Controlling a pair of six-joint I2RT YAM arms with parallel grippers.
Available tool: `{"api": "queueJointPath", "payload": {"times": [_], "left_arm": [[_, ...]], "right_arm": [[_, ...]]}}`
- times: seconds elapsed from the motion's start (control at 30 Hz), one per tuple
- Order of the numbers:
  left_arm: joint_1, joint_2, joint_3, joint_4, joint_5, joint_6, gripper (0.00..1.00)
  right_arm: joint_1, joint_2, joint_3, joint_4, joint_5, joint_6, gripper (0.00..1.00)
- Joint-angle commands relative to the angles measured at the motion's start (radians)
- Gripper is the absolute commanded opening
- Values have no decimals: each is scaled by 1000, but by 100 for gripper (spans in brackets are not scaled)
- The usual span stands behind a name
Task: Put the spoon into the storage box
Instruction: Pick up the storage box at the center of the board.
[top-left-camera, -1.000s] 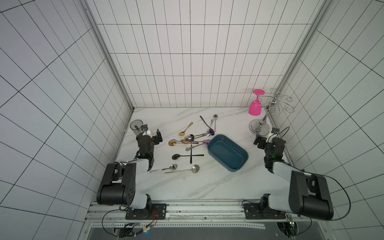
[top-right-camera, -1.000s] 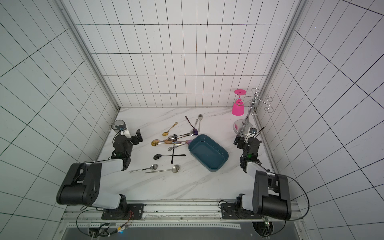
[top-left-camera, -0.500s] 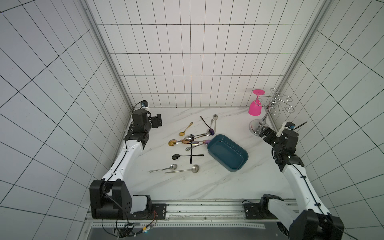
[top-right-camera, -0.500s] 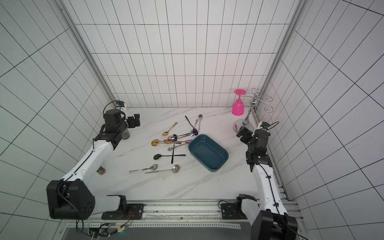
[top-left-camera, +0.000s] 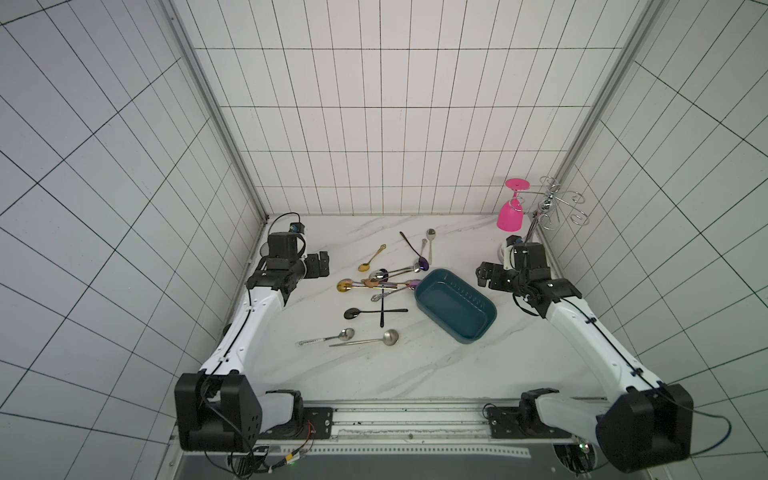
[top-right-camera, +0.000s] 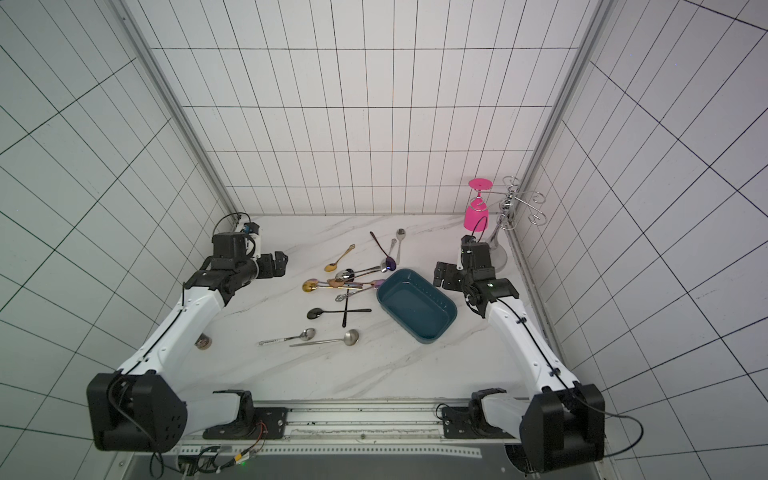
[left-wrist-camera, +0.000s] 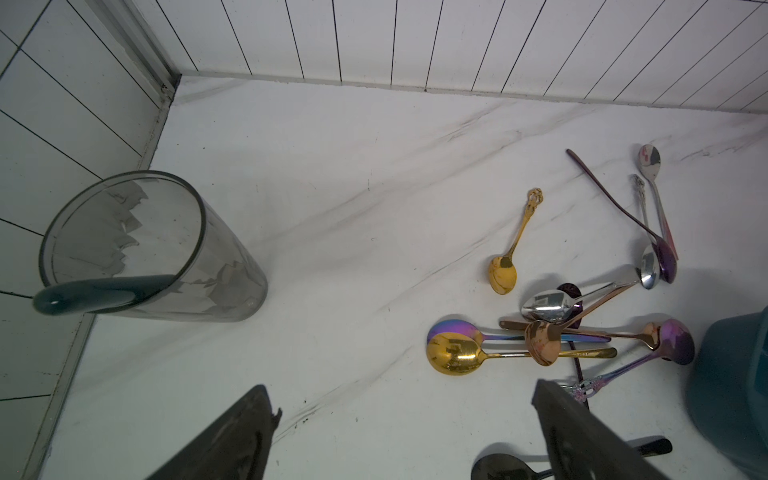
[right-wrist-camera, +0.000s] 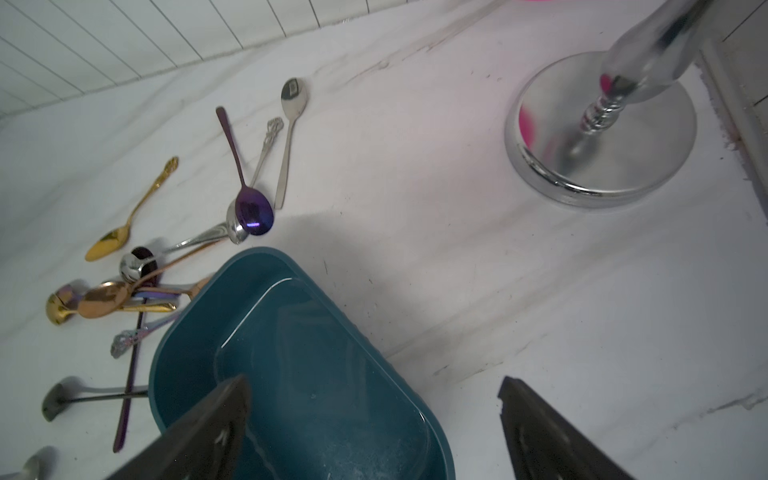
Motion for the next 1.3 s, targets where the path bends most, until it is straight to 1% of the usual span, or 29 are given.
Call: {"api": "queueJointPath", "payload": {"times": [0.0,0.1,0.3,0.33,0.4,0.63,0.7,0.87,1.1,1.27], "left_arm": [[0,1,-15,9,32,19,99],[3,6,-23,14,32,18,99],[6,8,-24,17,34,12,99],[7,8,-25,17,36,11,99],[7,8,-25,18,37,9,99],[7,9,-24,17,39,9,99],[8,9,-24,18,37,9,99],[11,7,-26,19,38,8,99],[13,3,-26,21,38,6,99],[15,3,-25,21,34,7,99]], "right_arm": [[52,91,70,-117,40,-102,96],[82,196,110,-149,26,-128,92],[128,330,164,-179,19,-168,86],[130,350,174,-185,22,-172,85],[132,393,203,-203,28,-182,79],[130,490,269,-209,52,-198,71],[130,510,283,-212,53,-203,67],[126,535,297,-210,84,-214,63],[124,552,293,-219,85,-214,43],[130,539,270,-225,86,-214,33]]}}
